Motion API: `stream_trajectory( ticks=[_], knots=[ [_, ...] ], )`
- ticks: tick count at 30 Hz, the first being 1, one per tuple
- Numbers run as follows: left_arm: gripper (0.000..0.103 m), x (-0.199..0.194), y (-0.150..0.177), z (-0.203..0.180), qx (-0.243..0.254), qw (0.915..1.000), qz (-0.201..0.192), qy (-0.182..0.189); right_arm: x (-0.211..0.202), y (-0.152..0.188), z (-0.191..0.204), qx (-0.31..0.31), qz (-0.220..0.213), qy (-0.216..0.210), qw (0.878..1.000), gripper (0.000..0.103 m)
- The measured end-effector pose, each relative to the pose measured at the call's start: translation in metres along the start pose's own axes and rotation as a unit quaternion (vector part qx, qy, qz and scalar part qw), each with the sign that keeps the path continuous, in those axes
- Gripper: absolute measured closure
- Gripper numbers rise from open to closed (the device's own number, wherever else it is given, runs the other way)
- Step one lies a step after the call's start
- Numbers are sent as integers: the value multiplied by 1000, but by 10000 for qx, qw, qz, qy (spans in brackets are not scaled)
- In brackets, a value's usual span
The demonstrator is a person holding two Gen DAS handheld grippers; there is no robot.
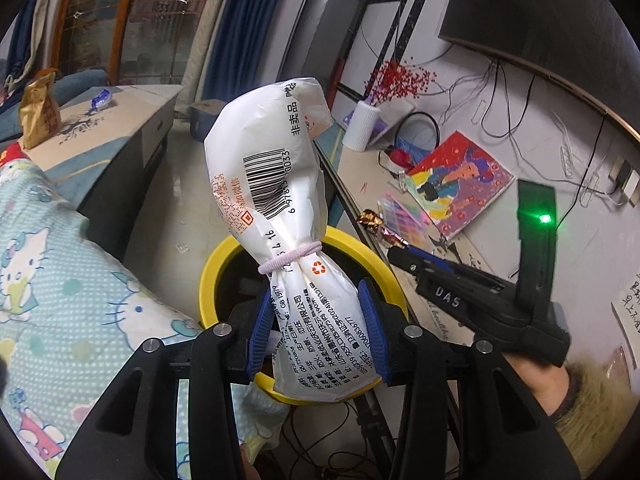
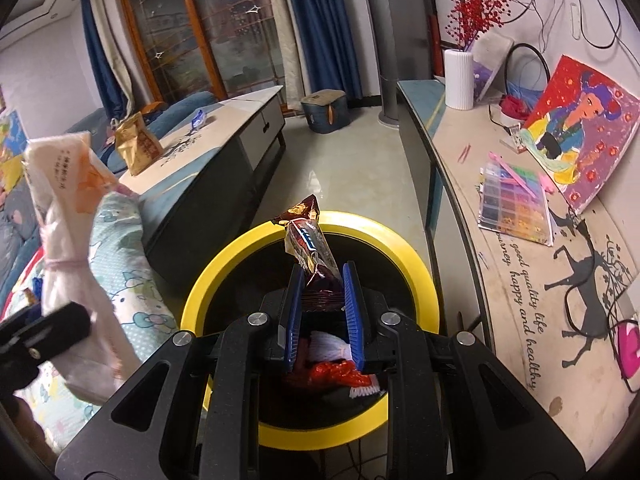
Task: Collect trash
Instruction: 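Open both tools to drop the snack bag and candy bar into the bin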
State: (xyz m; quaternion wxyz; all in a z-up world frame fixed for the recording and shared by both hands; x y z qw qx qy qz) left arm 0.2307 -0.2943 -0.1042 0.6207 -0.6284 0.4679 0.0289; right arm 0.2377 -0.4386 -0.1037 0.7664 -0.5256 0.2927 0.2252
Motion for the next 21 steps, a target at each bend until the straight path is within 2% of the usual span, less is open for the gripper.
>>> stream_trajectory(
  ticks=[8,11,12,13,14,17,19,21],
  knots=[
    [62,31,10,2,56,9997,237,38,7,5,-7,154,125,-32,9998,88],
    [57,47,15,4,64,9990,423,158,12,9,-8,244,282,-127,9992,85],
    [45,53,18,7,59,9984,534,165,14,11,-10,308,339,-63,9989,79],
    [22,58,21,11,68,9982,582,88,14,12,-13,376,354,-25,9987,60],
    [14,59,23,16,85,9983,584,-12,14,13,-15,430,355,-2,9984,53],
    [11,50,25,27,20,9985,526,-158,14,15,-15,417,359,56,9985,52],
    [7,37,24,34,-39,9988,388,-295,15,16,-12,375,331,95,9987,47],
    [7,25,23,38,-24,9988,247,-429,15,17,-7,317,343,62,9989,47]
  ],
)
Point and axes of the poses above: each gripper's, at about its wrist camera, not at the fingertips, and x roughly the way its jaws point, z to its left, y to its underside, the point moved 9 cm from there along x, roughly the way its jaws point, and after that the axes turned 5 degrees about x, right-handed, at the moved point
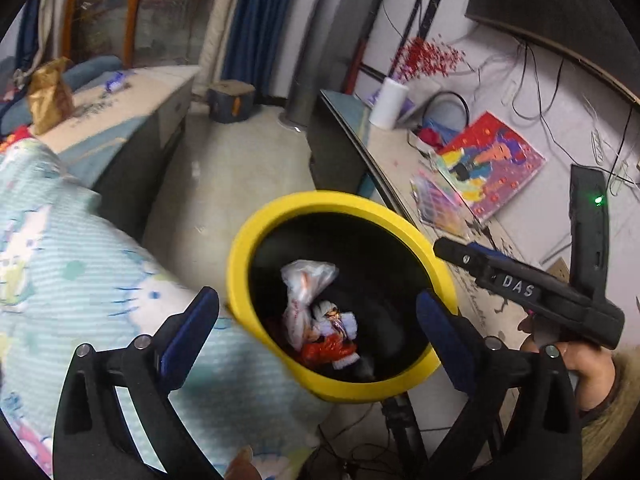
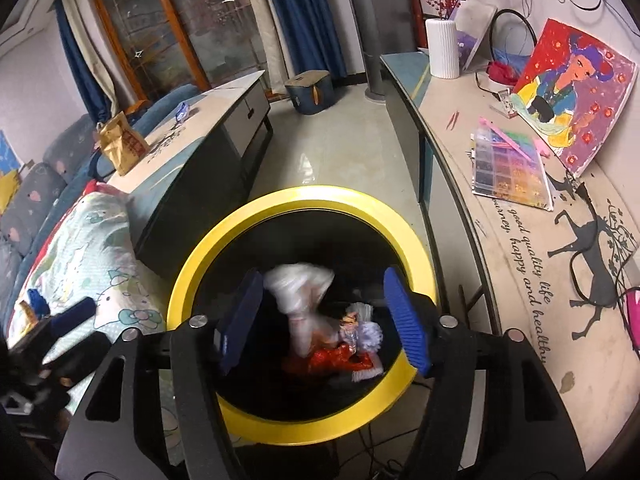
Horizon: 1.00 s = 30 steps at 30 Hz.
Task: Collect trash
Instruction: 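Open both tools to drop the snack bag and candy bar into the bin, then move both tools back over the remaining wrappers on the bedspread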
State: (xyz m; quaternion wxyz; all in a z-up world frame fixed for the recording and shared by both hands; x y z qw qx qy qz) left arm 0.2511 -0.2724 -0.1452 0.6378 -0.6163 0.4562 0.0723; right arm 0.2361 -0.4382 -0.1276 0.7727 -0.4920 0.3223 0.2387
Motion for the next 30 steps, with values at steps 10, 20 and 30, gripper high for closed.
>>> stream_trajectory(
  ticks=[10,20,30],
  knots=[
    [7,-55,2,29,-129,9974,-454,-536,-13,8,48,-591,-168,-247,9978,44],
    [7,-84,5,53,-420,9949,-626,-676,-21,9,69,-816,-319,-337,9956,39],
    [7,-122,14,93,-712,9872,-858,-1141,-38,14,110,-1152,-474,-749,9894,39]
  ],
)
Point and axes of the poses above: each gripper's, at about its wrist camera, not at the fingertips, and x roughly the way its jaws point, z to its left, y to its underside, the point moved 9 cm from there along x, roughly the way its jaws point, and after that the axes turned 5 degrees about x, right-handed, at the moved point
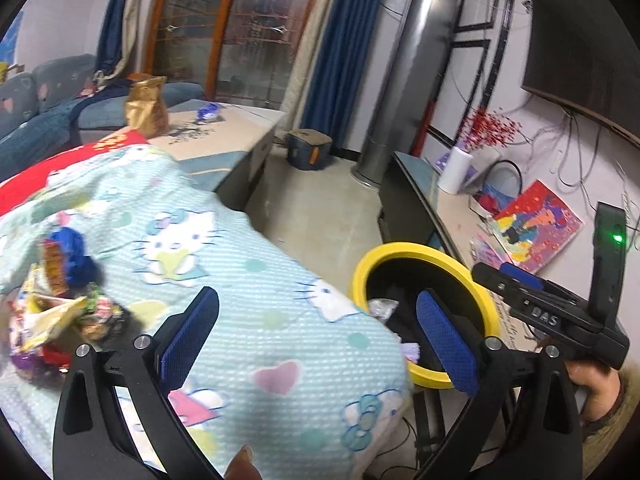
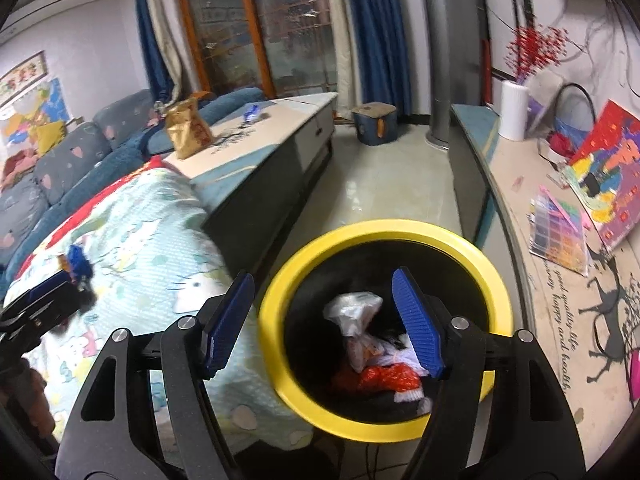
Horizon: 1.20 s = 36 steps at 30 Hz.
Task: Collect trash
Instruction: 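Move both tools back over the remaining wrappers on the bedspread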
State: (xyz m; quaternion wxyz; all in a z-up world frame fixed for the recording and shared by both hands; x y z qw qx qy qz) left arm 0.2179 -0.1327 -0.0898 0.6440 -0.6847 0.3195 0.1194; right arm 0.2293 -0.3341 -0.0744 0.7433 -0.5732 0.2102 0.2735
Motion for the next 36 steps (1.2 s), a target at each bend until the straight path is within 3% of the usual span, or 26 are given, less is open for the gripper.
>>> stream_trajectory(
  ticks=[12,21,28,36],
  knots=[
    [7,-42,-4,77,-400,9956,-317,-789,1,18,102,-712,188,-900,9932,36],
    [7,-77,8,140,-790,9871,-385,-1337,4,31,182,-1208,367,-1570,9795,36],
    [7,-100,31,189,-1175,9778,-288,-1709,12,43,225,-1521,552,-1850,9693,36],
    [7,-113,58,230,-1698,9678,-97,-1856,41,63,259,-1687,934,-1963,9614,39]
  ],
)
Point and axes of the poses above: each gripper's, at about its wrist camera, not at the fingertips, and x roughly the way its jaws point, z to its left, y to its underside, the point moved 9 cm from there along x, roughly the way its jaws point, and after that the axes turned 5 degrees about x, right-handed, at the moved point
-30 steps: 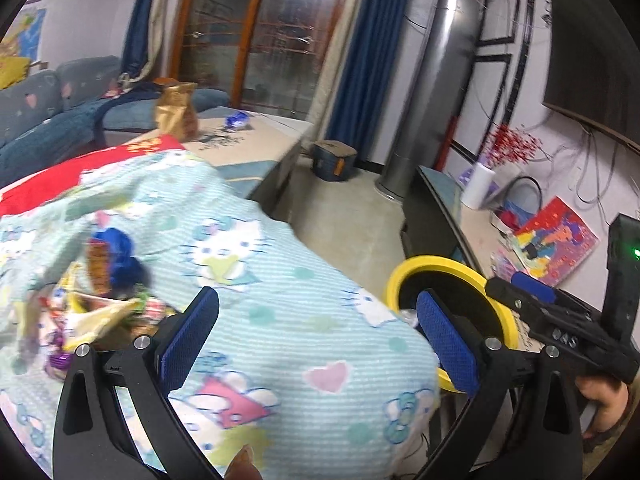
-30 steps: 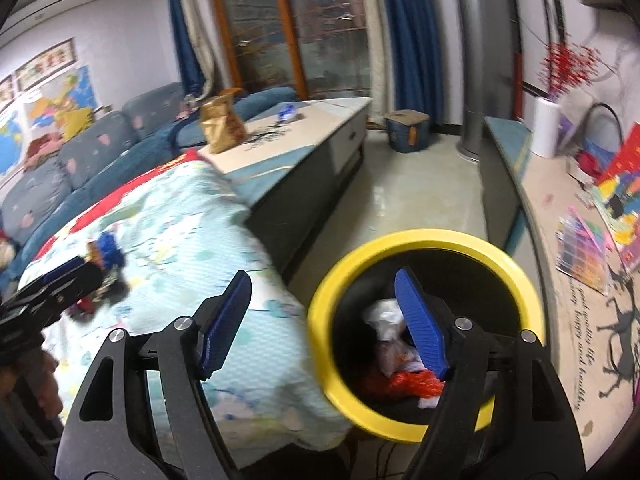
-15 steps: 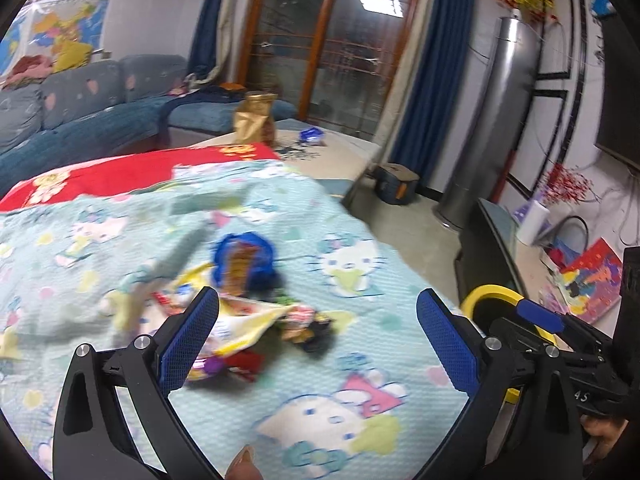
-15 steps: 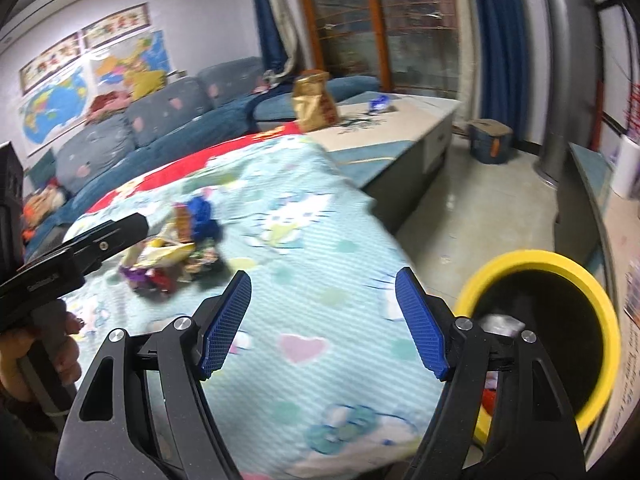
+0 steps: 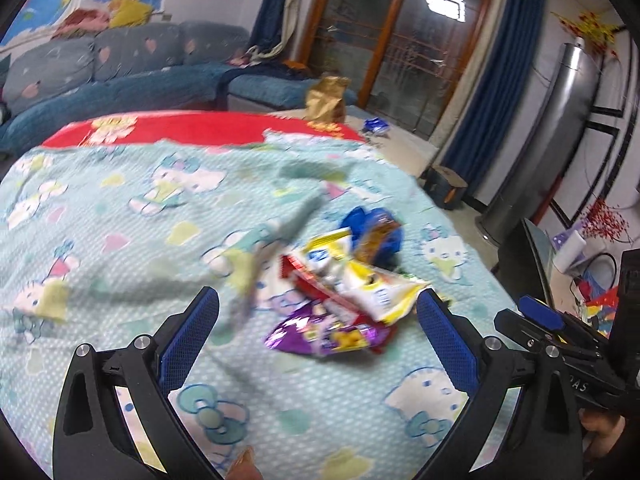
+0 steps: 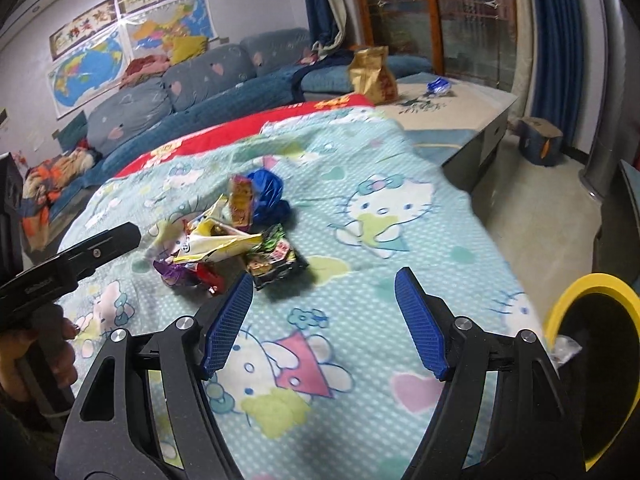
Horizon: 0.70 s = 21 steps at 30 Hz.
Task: Collect trash
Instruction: 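Move both tools back over the remaining wrappers on the bedspread, then grasp the purple chip bag with the left tool while the right tool grasps the green wrapper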
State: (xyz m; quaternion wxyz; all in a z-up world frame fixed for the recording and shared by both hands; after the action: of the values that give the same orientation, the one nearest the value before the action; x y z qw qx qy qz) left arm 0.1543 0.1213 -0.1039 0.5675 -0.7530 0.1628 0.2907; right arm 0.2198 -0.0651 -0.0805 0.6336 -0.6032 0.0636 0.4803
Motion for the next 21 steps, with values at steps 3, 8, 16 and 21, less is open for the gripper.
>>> stream_trajectory(
  ticks=[3,8,16,21],
  knots=[
    [7,6,5,11,-170,9998,141,8,12,2,6,-46,89,0,9999,41],
    [8,20,14,16,-324,9988,338,130,28,0,11,22,253,-62,9997,43],
    [19,48,26,12,-368,9965,687,290,58,3,16,68,596,-159,9981,56],
    [26,54,34,9,-332,9954,848,295,69,12,22,65,809,-302,9962,71]
  ],
)
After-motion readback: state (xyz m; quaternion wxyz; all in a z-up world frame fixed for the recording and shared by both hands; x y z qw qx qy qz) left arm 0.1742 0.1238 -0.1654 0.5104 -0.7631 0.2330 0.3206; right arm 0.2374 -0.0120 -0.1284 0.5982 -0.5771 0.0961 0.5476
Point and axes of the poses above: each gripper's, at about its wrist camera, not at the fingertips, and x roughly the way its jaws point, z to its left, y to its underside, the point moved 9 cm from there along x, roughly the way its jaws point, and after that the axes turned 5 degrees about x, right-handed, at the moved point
